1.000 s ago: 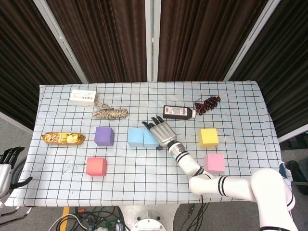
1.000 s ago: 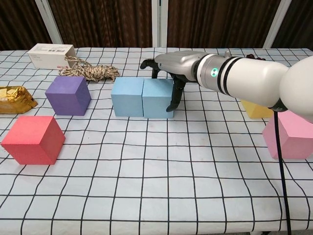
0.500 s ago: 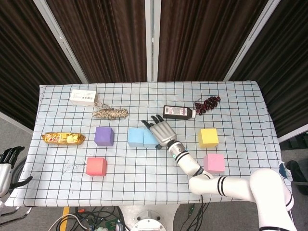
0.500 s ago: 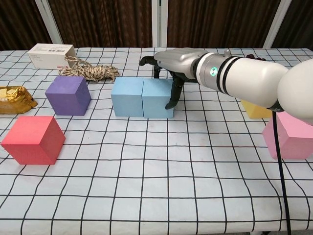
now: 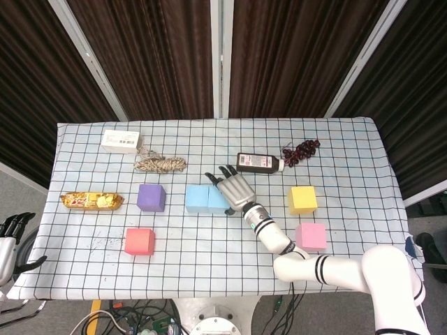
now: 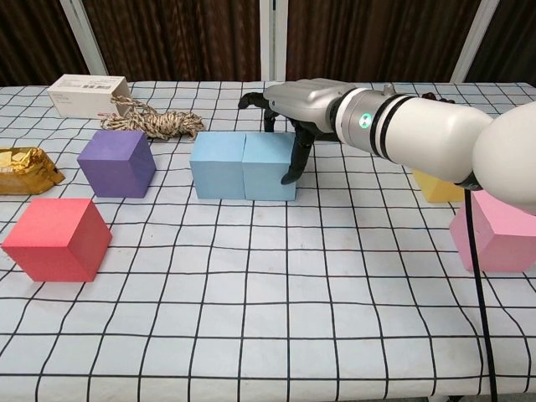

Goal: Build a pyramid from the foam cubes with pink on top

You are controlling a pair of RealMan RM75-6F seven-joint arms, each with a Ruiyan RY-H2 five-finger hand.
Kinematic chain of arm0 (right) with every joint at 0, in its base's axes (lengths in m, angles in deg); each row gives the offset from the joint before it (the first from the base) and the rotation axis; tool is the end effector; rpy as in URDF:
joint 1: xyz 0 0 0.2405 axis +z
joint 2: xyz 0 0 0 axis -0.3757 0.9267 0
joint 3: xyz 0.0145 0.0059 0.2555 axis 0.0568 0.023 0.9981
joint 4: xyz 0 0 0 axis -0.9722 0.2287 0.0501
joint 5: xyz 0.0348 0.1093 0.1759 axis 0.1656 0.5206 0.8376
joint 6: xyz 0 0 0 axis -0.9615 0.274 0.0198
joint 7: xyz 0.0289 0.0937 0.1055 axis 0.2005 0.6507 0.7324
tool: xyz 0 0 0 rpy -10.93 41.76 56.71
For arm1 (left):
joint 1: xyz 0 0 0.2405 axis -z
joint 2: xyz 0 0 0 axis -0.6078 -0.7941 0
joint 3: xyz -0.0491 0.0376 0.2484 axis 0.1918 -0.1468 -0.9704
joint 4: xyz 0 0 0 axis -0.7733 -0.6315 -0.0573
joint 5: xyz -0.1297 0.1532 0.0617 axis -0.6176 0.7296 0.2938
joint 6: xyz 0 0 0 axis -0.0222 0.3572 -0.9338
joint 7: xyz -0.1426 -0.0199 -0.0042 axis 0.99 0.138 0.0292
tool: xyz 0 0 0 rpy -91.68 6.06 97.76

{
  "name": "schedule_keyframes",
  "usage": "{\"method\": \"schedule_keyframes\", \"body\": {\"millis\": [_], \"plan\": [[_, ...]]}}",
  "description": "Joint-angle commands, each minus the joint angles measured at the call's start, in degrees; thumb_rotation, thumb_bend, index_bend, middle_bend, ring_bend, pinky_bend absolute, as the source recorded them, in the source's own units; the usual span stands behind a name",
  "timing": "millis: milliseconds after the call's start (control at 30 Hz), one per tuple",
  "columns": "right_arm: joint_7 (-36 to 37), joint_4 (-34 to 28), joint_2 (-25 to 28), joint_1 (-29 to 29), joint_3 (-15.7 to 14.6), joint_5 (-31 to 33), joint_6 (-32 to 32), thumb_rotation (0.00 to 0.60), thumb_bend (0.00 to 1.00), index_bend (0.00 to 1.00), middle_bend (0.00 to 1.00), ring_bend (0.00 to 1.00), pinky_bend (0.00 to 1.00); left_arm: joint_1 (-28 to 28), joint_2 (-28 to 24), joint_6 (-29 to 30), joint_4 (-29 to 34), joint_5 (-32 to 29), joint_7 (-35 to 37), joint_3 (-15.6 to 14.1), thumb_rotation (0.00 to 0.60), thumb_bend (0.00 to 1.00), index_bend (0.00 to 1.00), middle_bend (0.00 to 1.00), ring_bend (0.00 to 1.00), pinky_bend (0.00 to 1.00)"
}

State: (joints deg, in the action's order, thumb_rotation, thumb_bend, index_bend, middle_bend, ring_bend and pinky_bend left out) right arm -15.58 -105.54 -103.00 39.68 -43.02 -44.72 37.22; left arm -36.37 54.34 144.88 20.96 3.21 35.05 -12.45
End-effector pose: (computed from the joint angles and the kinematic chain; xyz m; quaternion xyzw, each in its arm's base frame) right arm -0.0523 -0.3785 -0.0795 0.8013 -0.3343 0.3334 0.3675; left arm -0.3621 0.1543 0.1556 -0.5694 -0.4205 -0.3588 0.6085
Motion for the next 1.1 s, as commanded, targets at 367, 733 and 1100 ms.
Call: {"method": "schedule_keyframes", "body": {"millis": [367, 733, 1100], "plan": [[1.1, 0.4, 0.5, 0.0, 0.1, -0.8, -1.4, 0.600, 0.06, 0.00, 0.37, 0.01, 0.03, 0.0, 0.0, -0.1, -0.1, -0.1, -0.1, 0.1, 0.600, 0.00, 0.13, 0.13, 0.11, 0.19], [1.7, 1.6, -0.1, 0.3, 0.4, -1.1, -2.0, 0.600, 0.06, 0.00, 0.36, 0.01, 0.03, -0.1, 0.2, -0.2, -0.4, -0.2, 0.2, 0.0, 0.600, 0.00, 0.13, 0.13, 0.11, 0.19], [2.4, 2.0, -0.4, 0.4, 0.5, -1.2, -2.7, 0.600, 0.06, 0.00, 0.36, 0.01, 0.03, -0.1, 0.2, -0.2, -0.6, -0.2, 0.3, 0.0, 0.600, 0.00, 0.13, 0.13, 0.11, 0.19]]}}
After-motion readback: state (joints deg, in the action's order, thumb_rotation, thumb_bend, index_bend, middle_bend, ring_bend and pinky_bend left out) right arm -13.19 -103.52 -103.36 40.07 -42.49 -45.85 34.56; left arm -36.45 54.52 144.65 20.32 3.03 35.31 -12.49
